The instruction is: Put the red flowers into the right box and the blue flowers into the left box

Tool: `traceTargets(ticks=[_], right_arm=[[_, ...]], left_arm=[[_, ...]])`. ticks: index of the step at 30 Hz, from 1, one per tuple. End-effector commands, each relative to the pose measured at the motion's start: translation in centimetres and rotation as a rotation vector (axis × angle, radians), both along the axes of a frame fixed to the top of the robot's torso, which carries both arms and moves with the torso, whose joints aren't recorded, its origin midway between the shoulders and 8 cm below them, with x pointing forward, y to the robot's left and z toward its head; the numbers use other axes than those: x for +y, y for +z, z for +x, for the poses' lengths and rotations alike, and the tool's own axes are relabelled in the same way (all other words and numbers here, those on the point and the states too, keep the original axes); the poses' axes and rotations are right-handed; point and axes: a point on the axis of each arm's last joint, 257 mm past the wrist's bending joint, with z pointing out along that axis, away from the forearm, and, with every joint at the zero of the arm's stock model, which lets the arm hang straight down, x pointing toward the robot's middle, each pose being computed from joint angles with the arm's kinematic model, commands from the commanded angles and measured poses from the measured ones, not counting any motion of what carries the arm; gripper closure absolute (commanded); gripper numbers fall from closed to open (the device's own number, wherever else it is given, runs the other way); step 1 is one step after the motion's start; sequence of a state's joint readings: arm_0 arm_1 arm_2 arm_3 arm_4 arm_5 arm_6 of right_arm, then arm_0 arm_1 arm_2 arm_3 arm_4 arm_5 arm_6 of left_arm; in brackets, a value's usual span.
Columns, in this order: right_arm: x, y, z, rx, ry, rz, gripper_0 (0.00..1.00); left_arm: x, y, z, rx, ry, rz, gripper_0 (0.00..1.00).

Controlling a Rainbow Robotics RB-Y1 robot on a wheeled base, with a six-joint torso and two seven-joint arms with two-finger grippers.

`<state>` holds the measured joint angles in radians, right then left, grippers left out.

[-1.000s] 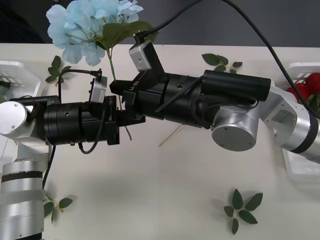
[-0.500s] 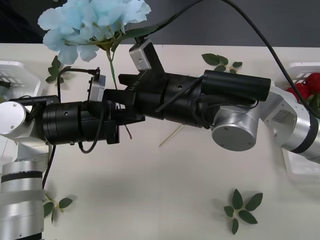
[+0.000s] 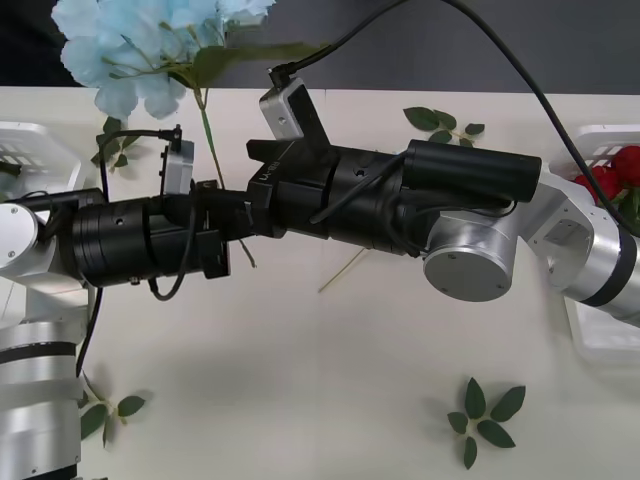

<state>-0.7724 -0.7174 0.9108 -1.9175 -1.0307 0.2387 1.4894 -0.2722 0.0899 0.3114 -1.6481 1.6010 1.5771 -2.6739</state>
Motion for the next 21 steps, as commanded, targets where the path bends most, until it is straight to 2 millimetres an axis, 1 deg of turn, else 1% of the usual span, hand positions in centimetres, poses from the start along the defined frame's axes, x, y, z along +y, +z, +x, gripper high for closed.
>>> traceTargets(ticks=[1, 6, 8, 9, 10, 13, 15, 16, 18, 19, 20, 21], right_arm=[[0.0, 1.0, -0.4, -0.047, 0.009, 0.031, 0.08], [-0.5, 1.6, -1.0, -0.046, 0.016, 0.048, 0.08], [-1.0, 2.2, -1.4, -0.051, 0.021, 0.049, 0.08], [-1.7, 2.5, -1.5, -0.054, 0.018, 0.044, 0.08], [-2.0, 2.5, -1.7, -0.054, 0.019, 0.043, 0.08], [-4.1, 2.8, -2.2, -0.014, 0.005, 0.036, 0.08], [-5.5, 2.7, -2.6, 0.020, -0.007, 0.006, 0.07], [-6.6, 2.4, -2.8, 0.048, -0.019, -0.024, 0.08], [-8.4, 2.4, -3.1, 0.092, -0.040, -0.053, 0.08], [-9.4, 2.3, -3.4, 0.128, -0.051, -0.066, 0.08], [-9.9, 2.3, -3.5, 0.145, -0.056, -0.072, 0.08], [-11.0, 2.2, -3.8, 0.188, -0.069, -0.086, 0.08]], left_arm=[[2.5, 0.4, 0.6, -0.045, 0.049, 0.012, 1.00], [4.7, 0.5, 0.6, -0.040, 0.078, 0.008, 1.00], [5.6, 0.5, 0.6, -0.035, 0.094, 0.004, 1.00], [6.5, 0.6, 0.5, -0.032, 0.107, -0.004, 1.00], [6.9, 0.5, 0.5, -0.030, 0.113, -0.006, 1.00], [9.3, 0.6, 0.5, -0.026, 0.158, -0.011, 1.00], [10.7, 0.6, 0.7, -0.021, 0.192, -0.017, 1.00], [11.7, 0.6, 0.9, -0.017, 0.220, -0.014, 1.00], [13.1, 0.3, 1.4, -0.007, 0.270, -0.015, 1.00], [14.1, 0.2, 1.8, -0.001, 0.307, -0.014, 1.00], [14.6, 0.1, 2.0, 0.003, 0.322, -0.015, 1.00], [16.0, -0.1, 2.4, 0.011, 0.371, -0.014, 1.00]])
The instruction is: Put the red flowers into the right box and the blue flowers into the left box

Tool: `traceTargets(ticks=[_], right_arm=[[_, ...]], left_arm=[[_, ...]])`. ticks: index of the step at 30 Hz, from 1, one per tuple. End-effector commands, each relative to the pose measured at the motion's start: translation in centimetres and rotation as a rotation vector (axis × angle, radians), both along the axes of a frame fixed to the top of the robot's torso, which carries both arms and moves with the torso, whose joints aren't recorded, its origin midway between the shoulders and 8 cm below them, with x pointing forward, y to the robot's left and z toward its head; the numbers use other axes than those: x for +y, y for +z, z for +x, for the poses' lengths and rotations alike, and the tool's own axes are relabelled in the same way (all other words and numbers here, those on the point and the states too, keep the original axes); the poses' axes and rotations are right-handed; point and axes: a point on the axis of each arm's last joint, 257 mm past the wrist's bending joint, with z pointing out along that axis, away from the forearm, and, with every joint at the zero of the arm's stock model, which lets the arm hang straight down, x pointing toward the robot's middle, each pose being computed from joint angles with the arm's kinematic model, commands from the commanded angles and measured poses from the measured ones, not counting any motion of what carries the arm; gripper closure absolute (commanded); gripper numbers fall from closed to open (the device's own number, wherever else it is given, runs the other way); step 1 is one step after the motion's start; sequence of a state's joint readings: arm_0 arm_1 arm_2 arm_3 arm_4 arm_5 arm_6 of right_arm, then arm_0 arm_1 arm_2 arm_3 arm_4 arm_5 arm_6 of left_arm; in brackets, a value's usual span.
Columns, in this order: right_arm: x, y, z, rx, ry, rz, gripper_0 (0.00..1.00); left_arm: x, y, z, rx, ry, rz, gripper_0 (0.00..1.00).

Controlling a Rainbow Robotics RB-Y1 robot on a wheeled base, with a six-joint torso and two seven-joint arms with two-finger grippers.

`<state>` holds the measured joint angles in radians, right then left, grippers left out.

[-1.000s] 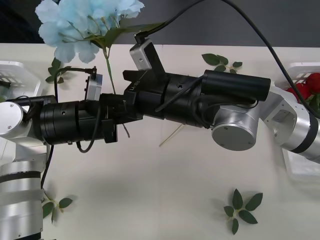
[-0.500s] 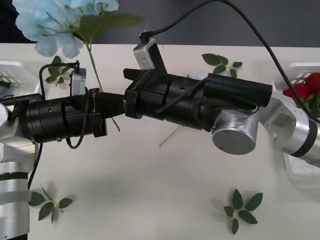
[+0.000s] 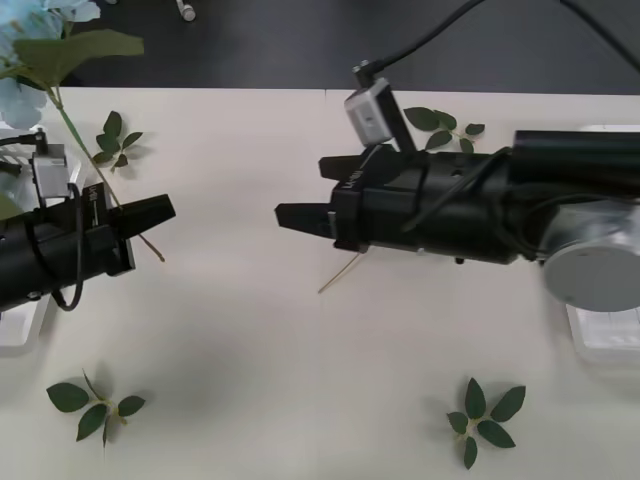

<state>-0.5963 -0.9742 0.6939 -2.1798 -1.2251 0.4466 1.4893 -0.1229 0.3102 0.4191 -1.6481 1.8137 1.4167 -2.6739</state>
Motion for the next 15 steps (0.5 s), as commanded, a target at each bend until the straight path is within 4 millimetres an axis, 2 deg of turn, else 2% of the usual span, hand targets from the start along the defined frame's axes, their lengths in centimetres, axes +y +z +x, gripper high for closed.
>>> traceTargets(ticks=[1, 4, 5, 6, 8, 13, 15], right_arm=[[-2.9, 1.8, -1.1, 0.072, -0.031, 0.005, 0.08], [-6.1, 1.5, -1.2, 0.166, -0.079, -0.021, 0.08], [-6.6, 1.4, -1.3, 0.190, -0.083, -0.023, 0.08], [-8.1, 0.9, -1.5, 0.245, -0.099, -0.039, 0.08], [-9.6, 0.3, -1.8, 0.293, -0.115, -0.063, 0.08], [-14.3, -2.6, -1.9, 0.409, -0.194, -0.151, 0.08], [-15.1, -3.5, -1.8, 0.453, -0.216, -0.156, 0.08]], left_arm=[[3.8, -0.4, 0.6, -0.011, 0.110, 0.040, 1.00], [7.3, -0.8, 1.0, 0.014, 0.208, 0.047, 0.99], [8.1, -0.9, 1.0, 0.027, 0.226, 0.045, 1.00], [9.9, -1.2, 0.9, 0.051, 0.270, 0.049, 1.00], [11.9, -1.5, 0.7, 0.082, 0.317, 0.053, 0.99], [17.7, -2.4, 0.3, 0.182, 0.473, 0.033, 0.99], [19.8, -2.9, 0.3, 0.213, 0.537, 0.033, 0.99]])
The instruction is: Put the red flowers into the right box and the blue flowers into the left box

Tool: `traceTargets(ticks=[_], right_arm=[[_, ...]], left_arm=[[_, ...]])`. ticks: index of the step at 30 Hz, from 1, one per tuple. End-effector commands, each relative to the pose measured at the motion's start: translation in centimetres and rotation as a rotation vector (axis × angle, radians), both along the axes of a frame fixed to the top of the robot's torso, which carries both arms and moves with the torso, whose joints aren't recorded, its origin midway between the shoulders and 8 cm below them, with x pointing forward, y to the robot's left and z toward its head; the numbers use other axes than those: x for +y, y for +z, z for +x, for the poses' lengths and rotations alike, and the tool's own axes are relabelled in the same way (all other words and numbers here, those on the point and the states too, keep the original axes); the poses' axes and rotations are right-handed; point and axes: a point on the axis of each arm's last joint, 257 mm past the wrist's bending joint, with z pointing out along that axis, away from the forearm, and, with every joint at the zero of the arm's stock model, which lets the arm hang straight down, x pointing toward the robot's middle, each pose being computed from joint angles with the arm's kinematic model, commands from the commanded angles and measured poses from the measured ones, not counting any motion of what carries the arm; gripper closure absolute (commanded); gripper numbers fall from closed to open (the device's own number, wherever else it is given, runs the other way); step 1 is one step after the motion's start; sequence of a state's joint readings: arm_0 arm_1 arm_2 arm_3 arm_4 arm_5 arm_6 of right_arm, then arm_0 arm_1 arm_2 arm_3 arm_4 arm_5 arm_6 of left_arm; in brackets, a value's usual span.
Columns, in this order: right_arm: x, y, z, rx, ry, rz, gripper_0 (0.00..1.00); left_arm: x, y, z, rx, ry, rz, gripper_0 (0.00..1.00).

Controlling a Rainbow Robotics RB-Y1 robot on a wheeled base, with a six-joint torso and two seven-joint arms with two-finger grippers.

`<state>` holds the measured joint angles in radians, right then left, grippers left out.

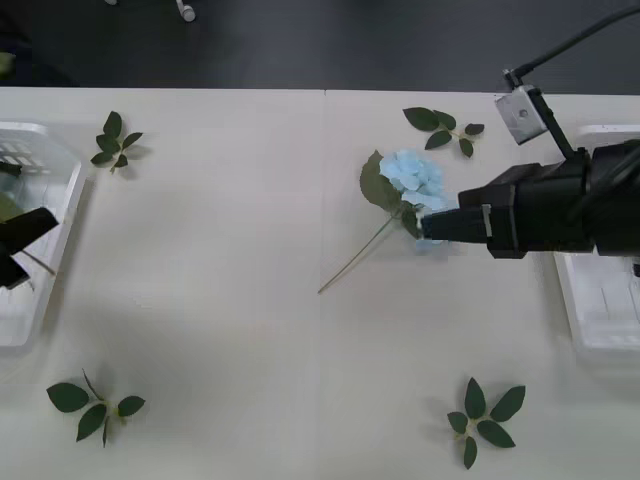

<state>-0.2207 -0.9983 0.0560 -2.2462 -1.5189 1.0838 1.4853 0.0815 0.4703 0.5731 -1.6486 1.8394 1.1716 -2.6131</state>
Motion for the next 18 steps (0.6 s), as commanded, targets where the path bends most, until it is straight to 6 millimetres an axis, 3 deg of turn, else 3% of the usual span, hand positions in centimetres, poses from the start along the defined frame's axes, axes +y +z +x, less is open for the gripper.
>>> traceTargets(ticks=[1, 5, 9, 18], right_arm=[[-1.1, -1.3, 0.0, 0.114, -0.062, 0.024, 0.08], [-2.4, -2.6, 0.7, 0.232, -0.163, 0.051, 0.08], [-2.8, -3.9, 1.4, 0.305, -0.246, 0.072, 0.08], [-1.4, -7.2, 2.8, 0.421, -0.421, 0.102, 0.08]], left_arm=[[4.5, -0.6, -0.4, 0.103, 0.131, -0.025, 0.99], [9.3, -1.5, -0.2, 0.169, 0.285, -0.017, 0.99], [12.3, -2.5, -0.6, 0.245, 0.363, 0.024, 0.98], [17.4, -3.0, -1.1, 0.384, 0.509, 0.070, 0.98]])
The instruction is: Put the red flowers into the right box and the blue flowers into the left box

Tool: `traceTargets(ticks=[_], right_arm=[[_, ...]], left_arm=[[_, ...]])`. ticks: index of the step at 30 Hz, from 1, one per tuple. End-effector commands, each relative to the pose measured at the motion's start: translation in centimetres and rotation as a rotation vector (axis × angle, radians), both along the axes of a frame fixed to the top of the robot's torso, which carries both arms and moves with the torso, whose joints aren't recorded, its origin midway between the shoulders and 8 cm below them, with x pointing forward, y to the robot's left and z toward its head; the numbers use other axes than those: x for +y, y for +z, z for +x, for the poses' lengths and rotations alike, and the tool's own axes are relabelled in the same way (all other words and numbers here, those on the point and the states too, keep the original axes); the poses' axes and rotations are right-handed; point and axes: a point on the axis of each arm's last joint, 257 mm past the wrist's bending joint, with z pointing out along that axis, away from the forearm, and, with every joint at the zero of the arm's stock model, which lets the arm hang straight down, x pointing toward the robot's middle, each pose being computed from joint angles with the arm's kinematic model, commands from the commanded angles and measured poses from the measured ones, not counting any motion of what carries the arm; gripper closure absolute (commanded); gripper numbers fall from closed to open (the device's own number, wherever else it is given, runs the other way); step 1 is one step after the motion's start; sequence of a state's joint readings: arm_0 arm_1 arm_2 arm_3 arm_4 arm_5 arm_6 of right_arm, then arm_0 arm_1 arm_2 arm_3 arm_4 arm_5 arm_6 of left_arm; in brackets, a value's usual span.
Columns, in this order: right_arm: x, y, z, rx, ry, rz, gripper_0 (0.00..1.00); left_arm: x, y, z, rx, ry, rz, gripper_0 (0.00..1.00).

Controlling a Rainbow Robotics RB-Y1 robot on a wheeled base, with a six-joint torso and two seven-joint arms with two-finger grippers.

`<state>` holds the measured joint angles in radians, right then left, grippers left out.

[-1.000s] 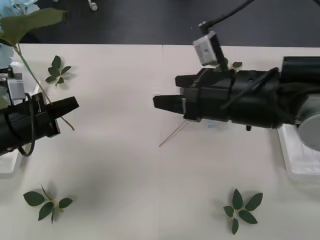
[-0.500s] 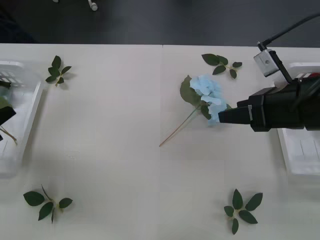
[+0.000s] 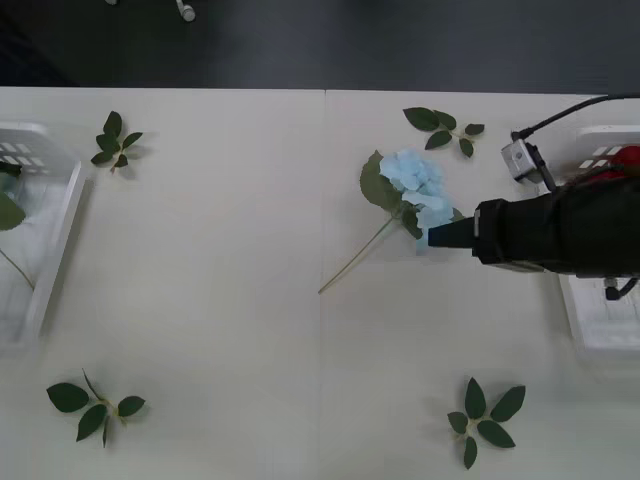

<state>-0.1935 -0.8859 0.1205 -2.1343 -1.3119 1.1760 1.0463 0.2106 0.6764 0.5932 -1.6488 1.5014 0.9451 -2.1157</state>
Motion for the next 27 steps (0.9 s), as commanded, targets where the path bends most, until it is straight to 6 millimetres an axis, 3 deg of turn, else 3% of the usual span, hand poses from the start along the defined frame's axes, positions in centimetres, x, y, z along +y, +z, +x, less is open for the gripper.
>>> traceTargets(ticks=[1, 12, 20, 21, 22, 24, 27], right_arm=[[1.5, -0.2, 0.9, 0.044, -0.084, 0.021, 0.08], [3.2, -3.9, 4.5, 0.142, -0.278, -0.004, 0.08], [4.3, -5.9, 8.5, 0.186, -0.414, 0.023, 0.08], [4.3, -6.3, 9.0, 0.192, -0.435, 0.025, 0.08], [4.4, -6.6, 9.5, 0.193, -0.452, 0.023, 0.08], [4.4, -7.2, 10.2, 0.187, -0.474, 0.011, 0.08], [4.8, -8.1, 11.0, 0.191, -0.507, 0.011, 0.08]], left_arm=[[3.3, 1.9, -0.2, 0.039, 0.085, 0.029, 0.98], [6.3, 2.8, 1.3, 0.077, 0.194, 0.112, 0.98], [7.9, 3.4, 2.8, 0.078, 0.237, 0.183, 0.95], [8.1, 3.3, 2.8, 0.081, 0.241, 0.188, 0.88], [8.0, 3.3, 2.8, 0.081, 0.240, 0.191, 0.68], [7.9, 3.2, 2.8, 0.082, 0.236, 0.188, 0.37], [7.4, 3.2, 3.0, 0.079, 0.225, 0.173, 0.09]])
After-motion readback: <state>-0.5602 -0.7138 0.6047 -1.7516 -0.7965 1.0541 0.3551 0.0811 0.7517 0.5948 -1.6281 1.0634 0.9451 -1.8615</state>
